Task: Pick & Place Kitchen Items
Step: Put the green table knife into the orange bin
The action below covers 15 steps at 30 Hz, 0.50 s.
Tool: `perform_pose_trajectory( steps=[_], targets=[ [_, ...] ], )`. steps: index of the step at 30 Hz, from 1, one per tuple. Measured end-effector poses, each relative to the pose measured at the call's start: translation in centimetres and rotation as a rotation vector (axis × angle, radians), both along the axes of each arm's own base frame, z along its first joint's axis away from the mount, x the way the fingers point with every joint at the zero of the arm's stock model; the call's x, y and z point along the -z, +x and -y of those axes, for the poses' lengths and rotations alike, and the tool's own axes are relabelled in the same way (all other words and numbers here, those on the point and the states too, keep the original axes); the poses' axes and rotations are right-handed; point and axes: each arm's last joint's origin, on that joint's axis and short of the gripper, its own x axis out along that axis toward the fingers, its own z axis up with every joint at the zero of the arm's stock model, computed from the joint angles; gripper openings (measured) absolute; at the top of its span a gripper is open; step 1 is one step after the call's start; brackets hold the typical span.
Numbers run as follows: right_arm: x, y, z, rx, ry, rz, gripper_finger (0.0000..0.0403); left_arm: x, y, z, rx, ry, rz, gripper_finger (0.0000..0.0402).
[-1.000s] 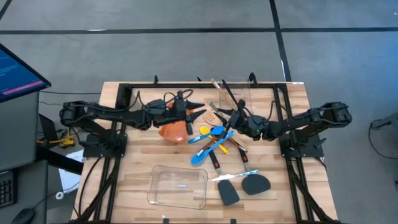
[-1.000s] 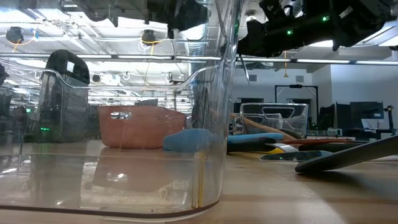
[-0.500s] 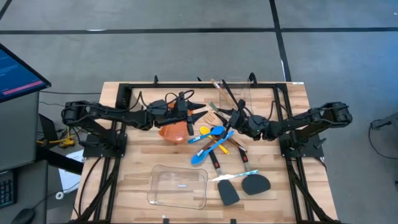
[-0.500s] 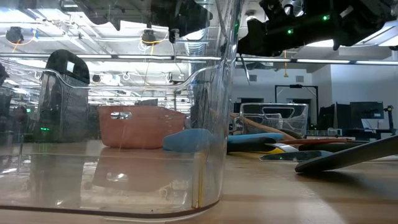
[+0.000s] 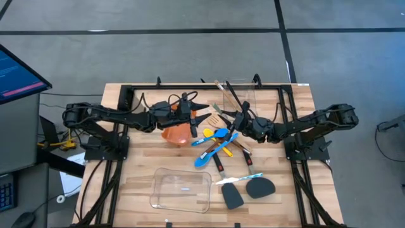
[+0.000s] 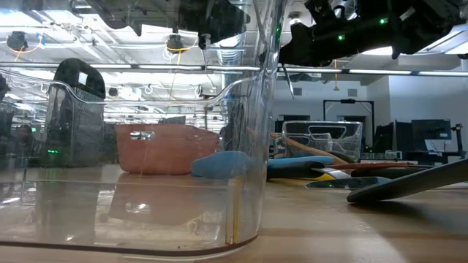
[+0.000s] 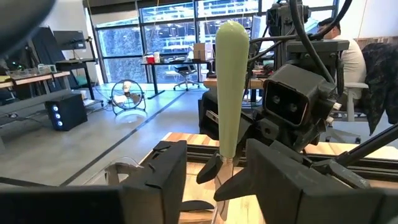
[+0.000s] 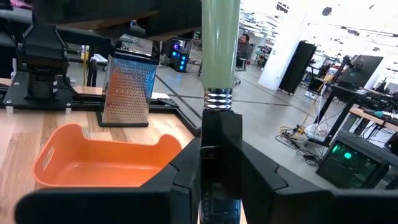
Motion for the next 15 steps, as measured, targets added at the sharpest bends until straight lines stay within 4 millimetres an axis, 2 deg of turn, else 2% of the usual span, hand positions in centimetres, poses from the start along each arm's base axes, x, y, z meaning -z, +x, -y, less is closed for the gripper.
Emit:
perform_pose_trajectory(
  steps=[8, 15],
  targets=[
    [0.0, 0.0, 0.0, 0.001, 0.000, 0.003, 0.0069, -0.2, 0.4, 0.1, 0.004, 0.003, 0.063, 0.0221],
    [0.0, 0.0, 0.0, 0.001, 0.000, 0.004, 0.0069, 1.2, 1.5, 0.0, 0.030, 0.005, 0.092, 0.0222]
  ],
)
